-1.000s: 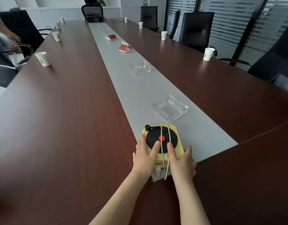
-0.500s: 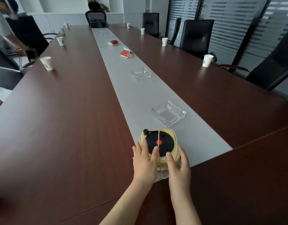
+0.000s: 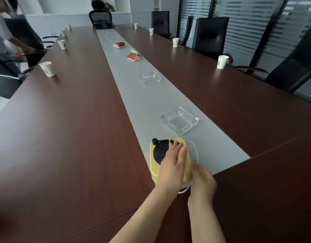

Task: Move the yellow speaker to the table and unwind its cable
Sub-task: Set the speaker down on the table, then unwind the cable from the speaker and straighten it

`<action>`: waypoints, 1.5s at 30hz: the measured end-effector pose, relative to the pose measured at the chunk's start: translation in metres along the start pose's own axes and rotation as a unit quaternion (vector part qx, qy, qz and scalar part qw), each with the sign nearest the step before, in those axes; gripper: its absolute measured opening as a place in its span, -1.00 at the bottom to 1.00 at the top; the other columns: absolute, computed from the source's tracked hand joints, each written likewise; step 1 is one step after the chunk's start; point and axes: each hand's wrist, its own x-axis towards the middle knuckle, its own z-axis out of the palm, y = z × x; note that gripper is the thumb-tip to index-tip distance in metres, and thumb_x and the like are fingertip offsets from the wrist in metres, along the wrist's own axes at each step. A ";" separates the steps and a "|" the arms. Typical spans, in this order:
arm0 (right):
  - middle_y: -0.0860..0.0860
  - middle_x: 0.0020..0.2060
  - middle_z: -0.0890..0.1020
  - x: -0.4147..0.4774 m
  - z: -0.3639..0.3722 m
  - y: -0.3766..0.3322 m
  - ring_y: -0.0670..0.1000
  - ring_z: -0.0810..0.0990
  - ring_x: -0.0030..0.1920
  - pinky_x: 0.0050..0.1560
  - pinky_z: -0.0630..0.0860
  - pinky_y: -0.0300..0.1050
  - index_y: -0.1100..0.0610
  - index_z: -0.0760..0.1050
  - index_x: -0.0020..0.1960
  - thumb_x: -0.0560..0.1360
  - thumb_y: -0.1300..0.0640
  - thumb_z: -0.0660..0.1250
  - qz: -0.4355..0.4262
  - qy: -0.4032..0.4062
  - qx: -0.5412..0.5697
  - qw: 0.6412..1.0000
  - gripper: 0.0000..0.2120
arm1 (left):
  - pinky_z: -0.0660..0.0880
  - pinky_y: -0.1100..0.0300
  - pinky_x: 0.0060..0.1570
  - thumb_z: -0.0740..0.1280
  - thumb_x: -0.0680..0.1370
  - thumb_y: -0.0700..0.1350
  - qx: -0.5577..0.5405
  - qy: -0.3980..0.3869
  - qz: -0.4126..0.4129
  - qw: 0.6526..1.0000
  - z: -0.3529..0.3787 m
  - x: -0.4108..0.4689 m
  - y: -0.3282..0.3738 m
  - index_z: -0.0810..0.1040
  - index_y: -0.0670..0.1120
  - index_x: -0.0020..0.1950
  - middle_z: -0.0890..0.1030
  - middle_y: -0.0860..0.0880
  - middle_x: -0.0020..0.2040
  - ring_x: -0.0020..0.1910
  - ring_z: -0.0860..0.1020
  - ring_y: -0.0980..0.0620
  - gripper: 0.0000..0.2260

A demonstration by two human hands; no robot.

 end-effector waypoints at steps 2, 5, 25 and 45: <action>0.15 0.06 0.66 0.000 0.002 -0.002 0.11 0.65 0.02 0.01 0.56 -0.03 0.28 0.57 0.16 0.46 0.25 0.40 0.007 -0.005 0.018 1.000 -0.72 | 0.14 0.33 0.38 0.11 0.63 -0.06 0.004 0.000 -0.022 1.000 0.004 0.001 0.005 0.51 0.02 0.27 0.37 0.05 0.46 0.50 0.16 0.18 -0.72; 0.14 0.08 0.67 -0.002 0.005 -0.009 0.14 0.65 0.07 0.14 0.57 0.06 0.23 0.60 0.14 0.46 0.24 0.41 0.000 -0.027 0.024 0.999 -0.74 | 0.24 0.25 0.32 0.12 0.62 -0.05 0.004 0.017 -0.056 0.998 0.007 0.006 0.008 0.49 -0.10 0.32 0.47 0.03 0.38 0.46 0.29 0.09 -0.67; 0.03 -0.12 0.69 -0.006 0.015 -0.023 -0.06 0.66 -0.09 -0.20 0.61 -0.29 0.12 0.65 -0.03 0.53 0.16 0.30 -0.024 -0.093 0.004 0.995 -0.85 | 0.43 0.26 0.01 0.30 0.54 -0.19 -0.047 -0.043 -0.027 0.998 0.000 0.004 -0.011 0.68 -0.10 -0.11 0.61 0.20 -0.36 0.14 0.60 0.04 -0.84; 0.01 -0.08 0.67 -0.008 0.000 -0.015 0.00 0.63 -0.02 0.03 0.55 -0.03 -0.02 0.55 -0.10 0.57 0.12 0.24 -0.122 -0.091 -0.155 0.976 -0.86 | 0.29 -0.13 0.40 0.37 0.49 -0.05 -0.024 0.029 -0.042 0.998 0.010 0.016 0.012 0.60 0.18 -0.41 0.59 0.24 -0.46 -0.34 0.52 0.23 -0.73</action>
